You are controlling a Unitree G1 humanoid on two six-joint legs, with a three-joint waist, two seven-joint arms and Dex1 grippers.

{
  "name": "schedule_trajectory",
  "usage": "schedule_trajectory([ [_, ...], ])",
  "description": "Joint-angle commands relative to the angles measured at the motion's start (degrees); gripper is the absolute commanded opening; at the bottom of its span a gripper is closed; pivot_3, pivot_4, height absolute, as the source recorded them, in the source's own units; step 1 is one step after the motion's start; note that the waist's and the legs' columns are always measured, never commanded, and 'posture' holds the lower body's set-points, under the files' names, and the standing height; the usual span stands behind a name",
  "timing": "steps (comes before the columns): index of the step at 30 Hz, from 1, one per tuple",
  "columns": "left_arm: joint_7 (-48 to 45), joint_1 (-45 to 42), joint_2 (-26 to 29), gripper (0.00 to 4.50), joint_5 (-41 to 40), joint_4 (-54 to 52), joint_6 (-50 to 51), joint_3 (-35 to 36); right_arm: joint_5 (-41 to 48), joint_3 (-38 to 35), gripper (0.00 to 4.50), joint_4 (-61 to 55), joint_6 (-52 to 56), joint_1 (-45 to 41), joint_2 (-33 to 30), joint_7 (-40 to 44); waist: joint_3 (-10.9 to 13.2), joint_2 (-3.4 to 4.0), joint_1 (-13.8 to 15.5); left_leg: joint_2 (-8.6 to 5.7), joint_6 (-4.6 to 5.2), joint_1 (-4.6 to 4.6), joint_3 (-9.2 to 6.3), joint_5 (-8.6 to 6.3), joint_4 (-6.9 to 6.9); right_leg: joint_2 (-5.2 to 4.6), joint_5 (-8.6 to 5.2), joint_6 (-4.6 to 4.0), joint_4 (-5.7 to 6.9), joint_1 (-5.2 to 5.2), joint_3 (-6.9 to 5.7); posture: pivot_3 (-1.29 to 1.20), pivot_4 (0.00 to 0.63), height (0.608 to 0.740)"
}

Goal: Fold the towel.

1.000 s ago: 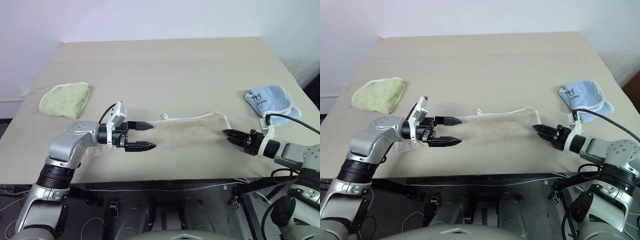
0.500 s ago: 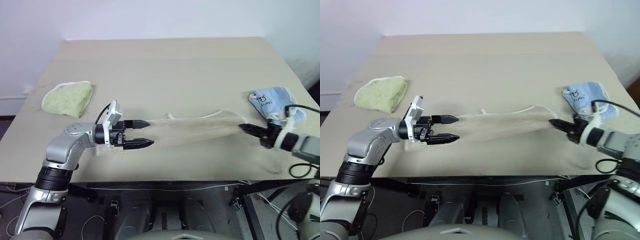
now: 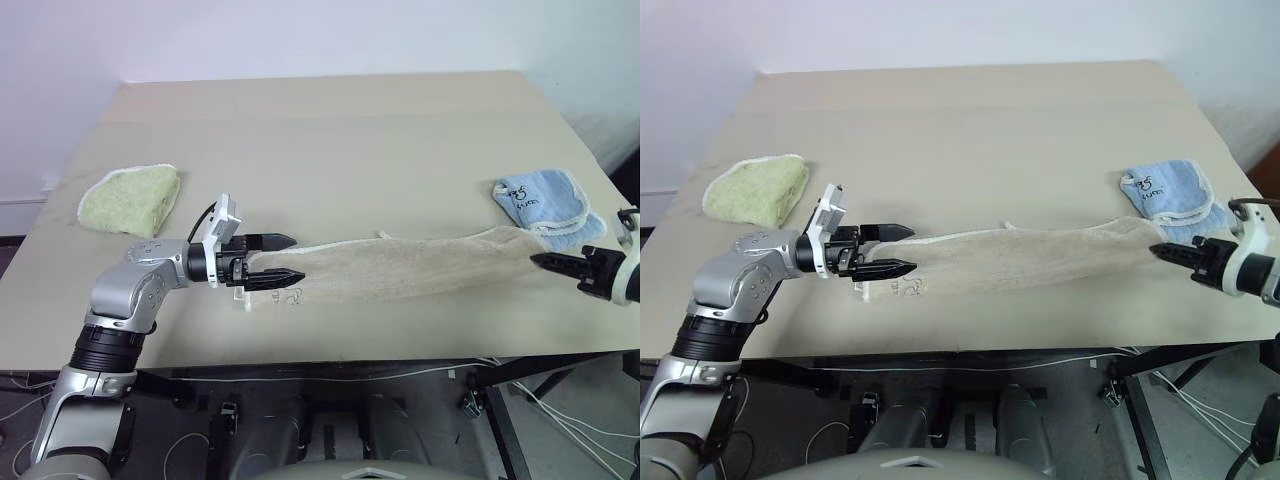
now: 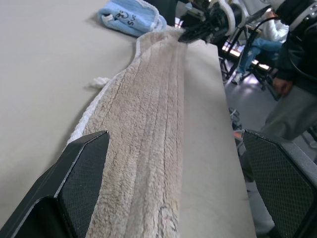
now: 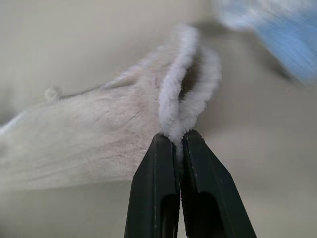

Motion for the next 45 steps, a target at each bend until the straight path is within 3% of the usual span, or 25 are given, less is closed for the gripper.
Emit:
schedule_trajectory([
  [1, -0.3, -0.5, 0.7, 4.5, 0.6, -1.3, -0.6, 0.3, 2.7, 0.1, 0.03, -7.6, -1.1, -3.2, -0.9, 2.1, 0.0, 0.0, 0.1, 0.0, 0.0, 0.0, 0.0, 0.0, 0.0, 0.0, 0.0, 0.0, 0.0, 0.0, 0.0, 0.0, 0.15, 0.74],
  [11, 0.1, -0.1, 2.2, 4.5, 2.3, -2.5, -0.6, -0.4, 3.5, 14.0, 0.03, -25.0, -5.7, -8.8, -4.6, 12.0, 0.0, 0.0, 0.4, 0.0, -0.01, -0.8, -0.02, 0.01, 0.1, 0.0, 0.09, 0.13, 0.03, -0.78, -0.02, 0.0, 0.15, 0.74],
  [16, 0.4, 0.1, 2.1, 4.5, 2.4, -2.9, -0.2, -0.4, 3.5, 20.4, 0.03, -28.7, -5.9, -13.7, -2.4, 13.2, 0.0, -0.01, 0.3, 0.0, -0.02, -0.81, 0.0, 0.01, 0.06, 0.0, 0.09, 0.13, 0.04, -0.84, 0.01, 0.0, 0.15, 0.74],
  [23, 0.9, 1.3, 2.3, 4.5, 3.4, -3.8, -1.1, -0.7, -0.6, 29.9, 0.03, -31.2, -9.4, -9.2, 2.6, 12.1, 0.0, -0.03, 0.6, 0.0, 0.0, -0.83, 0.0, 0.02, 0.09, -0.01, 0.09, 0.13, 0.03, -0.83, 0.01, 0.0, 0.15, 0.74],
  [31, 1.3, 2.2, 2.8, 4.5, 3.5, -4.8, -0.7, 0.0, -4.3, 30.9, 0.03, -27.6, -9.2, -9.5, 8.8, 5.9, 0.0, -0.03, 0.4, 0.0, -0.04, -0.81, 0.0, 0.05, 0.13, 0.01, 0.1, 0.11, 0.14, -0.84, 0.01, 0.0, 0.15, 0.74],
  [35, 1.3, 2.3, 3.1, 4.5, 4.0, -4.9, -1.3, -0.3, -2.0, 29.6, 0.03, -27.3, -8.6, -9.1, 9.5, 8.4, 0.0, -0.03, 0.4, 0.0, 0.05, -0.81, 0.0, 0.11, 0.12, 0.02, 0.1, 0.11, 0.16, -0.86, 0.01, 0.0, 0.15, 0.74],
  [36, 1.2, 2.4, 3.2, 4.5, 3.9, -4.9, -1.3, -0.2, -2.3, 29.8, 0.52, -27.1, -8.8, -9.0, 9.3, 8.5, 0.0, -0.03, 0.4, 0.0, 0.05, -0.81, 0.0, 0.12, 0.12, 0.02, 0.1, 0.11, 0.16, -0.86, 0.01, 0.0, 0.15, 0.74],
  [38, 0.3, 2.4, 4.0, 4.5, 4.0, -4.7, -1.5, -0.2, -1.5, 29.5, 1.01, -28.7, -9.6, -7.7, 7.9, 10.8, 0.0, -0.03, 0.4, 0.0, 0.06, -0.81, 0.0, 0.12, 0.14, 0.02, 0.1, 0.11, 0.16, -0.85, 0.01, 0.0, 0.15, 0.74],
  [45, 0.2, 0.1, 3.9, 4.5, 4.1, -1.7, -2.7, 0.7, 0.7, 26.6, 3.36, -32.5, -11.0, -4.9, 5.2, 14.4, 0.0, -0.03, 0.4, 0.0, 0.06, -0.81, 0.0, 0.11, 0.15, 0.02, 0.11, 0.12, 0.17, -0.83, 0.0, 0.0, 0.15, 0.74],
])
